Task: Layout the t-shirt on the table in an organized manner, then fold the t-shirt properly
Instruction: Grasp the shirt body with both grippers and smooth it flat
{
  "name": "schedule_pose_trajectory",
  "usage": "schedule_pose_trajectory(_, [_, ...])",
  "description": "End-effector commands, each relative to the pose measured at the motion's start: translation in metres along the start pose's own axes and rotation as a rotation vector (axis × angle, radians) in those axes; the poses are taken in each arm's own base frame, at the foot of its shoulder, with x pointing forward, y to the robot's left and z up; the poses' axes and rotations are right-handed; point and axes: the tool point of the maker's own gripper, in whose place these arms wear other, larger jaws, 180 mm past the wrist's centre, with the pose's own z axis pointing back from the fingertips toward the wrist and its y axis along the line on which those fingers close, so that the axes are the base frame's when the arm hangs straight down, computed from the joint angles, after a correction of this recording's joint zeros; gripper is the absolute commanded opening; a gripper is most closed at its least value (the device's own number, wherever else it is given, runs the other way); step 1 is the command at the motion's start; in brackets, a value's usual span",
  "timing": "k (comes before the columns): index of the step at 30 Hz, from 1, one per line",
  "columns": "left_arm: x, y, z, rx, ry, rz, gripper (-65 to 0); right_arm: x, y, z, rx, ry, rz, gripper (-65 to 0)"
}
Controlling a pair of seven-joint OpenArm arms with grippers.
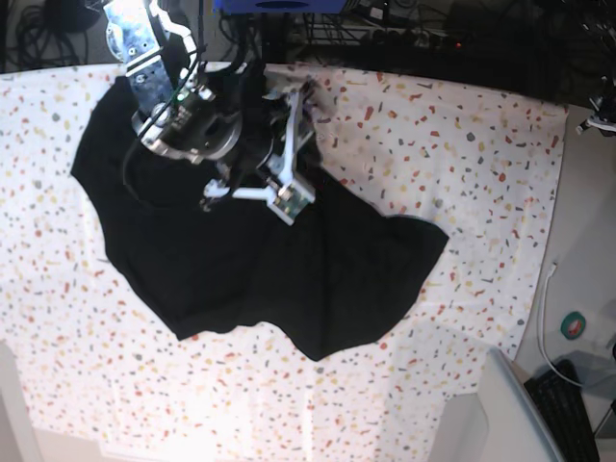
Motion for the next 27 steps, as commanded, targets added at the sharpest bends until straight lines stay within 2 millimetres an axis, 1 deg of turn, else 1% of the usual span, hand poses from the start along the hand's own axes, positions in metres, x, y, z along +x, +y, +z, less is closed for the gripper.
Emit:
schedule_pose_trajectory(1, [0.017, 0.002, 0.005, -0.003, -0.05, -0.023, -65.0, 0.025, -0.022, 0.003, -0.054, -0.08, -0.036, -38.9])
schedule_pose_trajectory(2, [0.015, 0.001, 0.005, -0.005, -0.047, -0.03, -65.0, 0.037, -0.048, 0.002, -0.106, -0.113, -0.088, -38.9])
schedule_pose_trajectory(3, [0.015, 0.0, 0.006, -0.007, -0.046, -0.035, -65.0, 0.043, -0.071, -0.004, -0.139, -0.12, -0.147, -38.7])
schedule_pose_trajectory(4, [0.012, -0.001, 0.006, -0.009, -0.042, -0.03, -65.0, 0.045, -0.097, -0.011, -0.169, -0.108, -0.206, -38.7])
schedule_pose_trajectory(5, [0.009, -0.003, 0.005, -0.012, -0.039, -0.024, -65.0, 0.043, -0.118, -0.019, -0.185, -0.079, -0.244, -38.6])
schedule_pose_trajectory(6, [0.007, -0.004, 0.005, -0.015, -0.037, -0.022, -65.0, 0.041, -0.132, -0.031, -0.18, -0.039, -0.274, -38.6])
schedule_pose_trajectory(8, [0.005, -0.005, 0.005, -0.017, -0.031, -0.02, -65.0, 0.04, -0.148, -0.055, -0.136, 0.025, -0.326, -38.6])
schedule_pose_trajectory(9, [0.004, -0.006, 0.004, -0.018, -0.029, -0.018, -65.0, 0.037, -0.151, -0.066, -0.1, 0.046, -0.374, -38.6])
schedule_pose_trajectory(11, [0.001, -0.006, 0.004, -0.019, -0.024, -0.014, -65.0, 0.032, -0.157, -0.081, -0.04, 0.059, -0.479, -38.6])
schedule_pose_trajectory(12, [-0.002, -0.007, 0.004, -0.02, -0.02, -0.011, -65.0, 0.029, -0.163, -0.085, -0.025, 0.062, -0.527, -38.6])
schedule_pose_trajectory(13, [0.001, -0.008, 0.004, -0.021, -0.027, -0.013, -65.0, 0.028, -0.167, -0.089, -0.012, 0.055, -0.56, -38.6])
schedule_pose_trajectory(14, [0.003, -0.01, 0.004, -0.024, -0.033, -0.012, -65.0, 0.033, -0.168, -0.093, 0.001, 0.039, -0.581, -38.6])
schedule_pose_trajectory(17, [0.003, -0.01, 0.005, -0.021, -0.034, -0.016, -65.0, 0.032, -0.167, -0.099, 0.017, 0.027, -0.615, -38.6])
schedule_pose_trajectory(21, [0.002, -0.009, 0.005, -0.02, -0.031, -0.015, -65.0, 0.032, -0.161, -0.105, 0.034, 0.027, -0.626, -38.7])
schedule_pose_trajectory(23, [0.002, -0.01, 0.005, -0.021, -0.032, -0.014, -65.0, 0.035, -0.152, -0.109, 0.053, 0.026, -0.63, -39.2])
schedule_pose_trajectory(25, [0.002, -0.01, 0.005, -0.022, -0.031, -0.013, -65.0, 0.035, -0.149, -0.11, 0.058, 0.027, -0.631, -39.3])
schedule_pose_trajectory(26, [0.003, -0.01, 0.004, -0.024, -0.034, -0.012, -65.0, 0.035, -0.149, -0.11, 0.059, 0.027, -0.631, -39.8])
schedule_pose_trajectory(27, [0.004, -0.011, 0.004, -0.024, -0.035, -0.011, -65.0, 0.036, -0.149, -0.11, 0.058, 0.024, -0.631, -41.6])
